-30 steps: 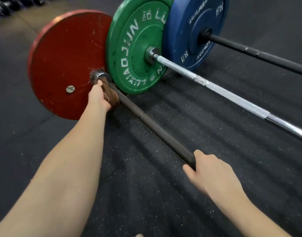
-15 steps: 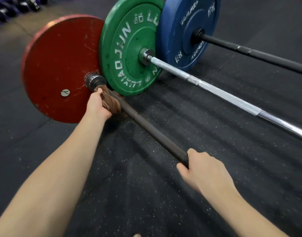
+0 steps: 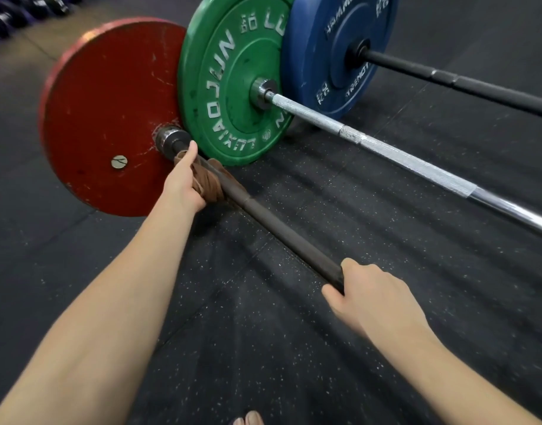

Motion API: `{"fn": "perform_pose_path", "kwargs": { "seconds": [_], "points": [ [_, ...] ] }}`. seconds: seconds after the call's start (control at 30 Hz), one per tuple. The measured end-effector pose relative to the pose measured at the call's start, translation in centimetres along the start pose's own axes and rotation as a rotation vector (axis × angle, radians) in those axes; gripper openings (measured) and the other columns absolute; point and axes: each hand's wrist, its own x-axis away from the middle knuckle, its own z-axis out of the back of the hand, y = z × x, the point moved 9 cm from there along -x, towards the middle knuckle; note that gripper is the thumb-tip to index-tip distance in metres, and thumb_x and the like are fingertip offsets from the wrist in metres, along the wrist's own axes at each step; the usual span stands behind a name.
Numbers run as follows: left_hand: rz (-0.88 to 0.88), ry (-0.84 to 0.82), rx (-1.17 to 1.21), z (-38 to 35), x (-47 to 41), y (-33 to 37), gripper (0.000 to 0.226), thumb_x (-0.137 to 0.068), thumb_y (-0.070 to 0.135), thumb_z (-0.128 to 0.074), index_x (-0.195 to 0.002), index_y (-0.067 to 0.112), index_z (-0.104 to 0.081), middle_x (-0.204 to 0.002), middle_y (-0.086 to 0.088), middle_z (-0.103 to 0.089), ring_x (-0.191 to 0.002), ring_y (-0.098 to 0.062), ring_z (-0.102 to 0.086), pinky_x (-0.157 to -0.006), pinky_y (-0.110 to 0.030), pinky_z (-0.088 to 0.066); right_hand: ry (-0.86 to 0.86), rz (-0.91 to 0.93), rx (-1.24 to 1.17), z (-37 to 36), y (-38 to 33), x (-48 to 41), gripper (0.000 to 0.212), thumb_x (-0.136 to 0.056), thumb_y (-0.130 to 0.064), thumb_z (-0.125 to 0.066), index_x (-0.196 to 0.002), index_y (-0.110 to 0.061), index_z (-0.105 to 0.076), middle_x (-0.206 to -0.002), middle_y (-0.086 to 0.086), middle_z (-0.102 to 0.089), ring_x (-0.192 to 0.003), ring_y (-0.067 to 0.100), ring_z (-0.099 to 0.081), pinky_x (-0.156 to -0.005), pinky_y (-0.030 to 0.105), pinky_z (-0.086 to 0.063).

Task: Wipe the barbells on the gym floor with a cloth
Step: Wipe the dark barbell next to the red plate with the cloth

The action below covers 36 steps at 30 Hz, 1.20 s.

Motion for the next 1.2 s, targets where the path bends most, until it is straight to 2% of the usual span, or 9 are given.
{"fn": "perform_pose_path", "kwargs": {
  "seconds": [0.07, 0.2, 0.3, 0.37, 0.43, 0.63, 0.77, 0.9, 1.2],
  "points": [
    [0.054, 0.017, -0.071, -0.2, -0.1, 0.6, 0.048, -0.083, 0.050, -0.082, -0.101, 0.007, -0.070, -0.092, -0.007, -0.078, -0.097, -0.027, -0.075, -0.094, -0.051, -0.058, 0.000, -0.003, -0.001, 0.0, 0.0, 0.1, 0.037, -0.098, -0.049, -0.044, -0.077, -0.021, -0.033, -0.070, -0.005, -0.051, -0.058, 0.014, -0.046, -0.062, 0.034, -0.041],
    [0.112, 0.087, -0.156, 0.2, -1.0, 2.4, 0.048, -0.084, 0.055, -0.077, -0.100, 0.011, -0.069, -0.090, -0.002, -0.076, -0.088, -0.025, -0.073, -0.074, -0.050, -0.057, 0.004, -0.017, 0.012, 0.1, 0.1, 0.1, 0.036, -0.098, -0.049, -0.045, -0.078, -0.021, -0.034, -0.071, -0.004, -0.051, -0.058, 0.014, -0.046, -0.062, 0.035, -0.041],
    [0.134, 0.093, -0.175, 0.3, -1.2, 2.5, 0.044, -0.089, 0.055, -0.072, -0.098, 0.012, -0.067, -0.082, -0.003, -0.074, -0.085, -0.027, -0.071, -0.093, -0.060, -0.051, 0.008, -0.017, 0.019, 0.1, 0.0, 0.0, 0.036, -0.097, -0.049, -0.046, -0.078, -0.020, -0.034, -0.071, -0.003, -0.051, -0.057, 0.016, -0.045, -0.062, 0.035, -0.040],
    [0.135, 0.042, -0.169, 0.2, -1.1, 2.0, 0.047, -0.093, 0.052, -0.069, -0.106, 0.007, -0.068, -0.093, -0.010, -0.077, -0.097, -0.034, -0.071, -0.102, -0.062, -0.047, 0.006, -0.016, 0.016, 0.0, 0.0, 0.1, 0.037, -0.097, -0.049, -0.045, -0.077, -0.020, -0.033, -0.070, -0.003, -0.050, -0.057, 0.015, -0.045, -0.061, 0.035, -0.039],
    [0.134, 0.009, -0.123, 0.3, -1.0, 1.4, 0.049, -0.093, 0.048, -0.071, -0.118, 0.005, -0.068, -0.109, -0.013, -0.076, -0.104, -0.037, -0.072, -0.103, -0.058, -0.050, 0.005, -0.013, 0.015, 0.1, -0.1, 0.1, 0.037, -0.097, -0.049, -0.045, -0.077, -0.021, -0.032, -0.070, -0.004, -0.050, -0.057, 0.015, -0.045, -0.061, 0.035, -0.040],
    [0.070, -0.033, 0.111, 0.2, -0.2, -0.6, 0.036, -0.093, 0.034, -0.075, -0.115, 0.006, -0.069, -0.100, -0.005, -0.077, -0.087, -0.025, -0.077, -0.077, -0.045, -0.063, -0.004, -0.011, 0.017, 0.1, -0.1, 0.1, 0.035, -0.098, -0.050, -0.044, -0.079, -0.021, -0.035, -0.071, -0.005, -0.052, -0.059, 0.015, -0.049, -0.063, 0.034, -0.043],
    [0.081, -0.081, 0.161, -0.3, 0.0, -1.4, 0.032, -0.096, 0.035, -0.071, -0.104, 0.004, -0.069, -0.094, -0.006, -0.076, -0.080, -0.025, -0.076, -0.077, -0.043, -0.061, -0.012, -0.012, 0.018, 0.1, -0.1, 0.0, 0.034, -0.098, -0.050, -0.044, -0.082, -0.021, -0.038, -0.071, -0.004, -0.053, -0.060, 0.015, -0.052, -0.062, 0.034, -0.044],
    [0.115, 0.026, 0.006, 0.9, -0.7, 0.3, 0.031, -0.095, 0.032, -0.072, -0.108, 0.005, -0.067, -0.094, -0.006, -0.076, -0.085, -0.026, -0.076, -0.078, -0.045, -0.061, -0.013, -0.016, 0.011, 0.1, 0.0, 0.1, 0.035, -0.098, -0.049, -0.045, -0.079, -0.021, -0.035, -0.071, -0.004, -0.053, -0.059, 0.015, -0.050, -0.061, 0.034, -0.043],
    [0.293, 0.160, -0.194, 0.9, -1.5, 1.4, 0.044, -0.099, 0.044, -0.064, -0.077, 0.006, -0.057, -0.060, 0.007, -0.055, -0.047, -0.007, -0.053, -0.053, -0.015, -0.050, -0.004, -0.009, 0.010, -0.1, 0.2, 0.0, 0.035, -0.099, -0.049, -0.044, -0.082, -0.019, -0.036, -0.071, -0.004, -0.044, -0.057, 0.017, -0.041, -0.065, 0.036, -0.039]
  ]
}}
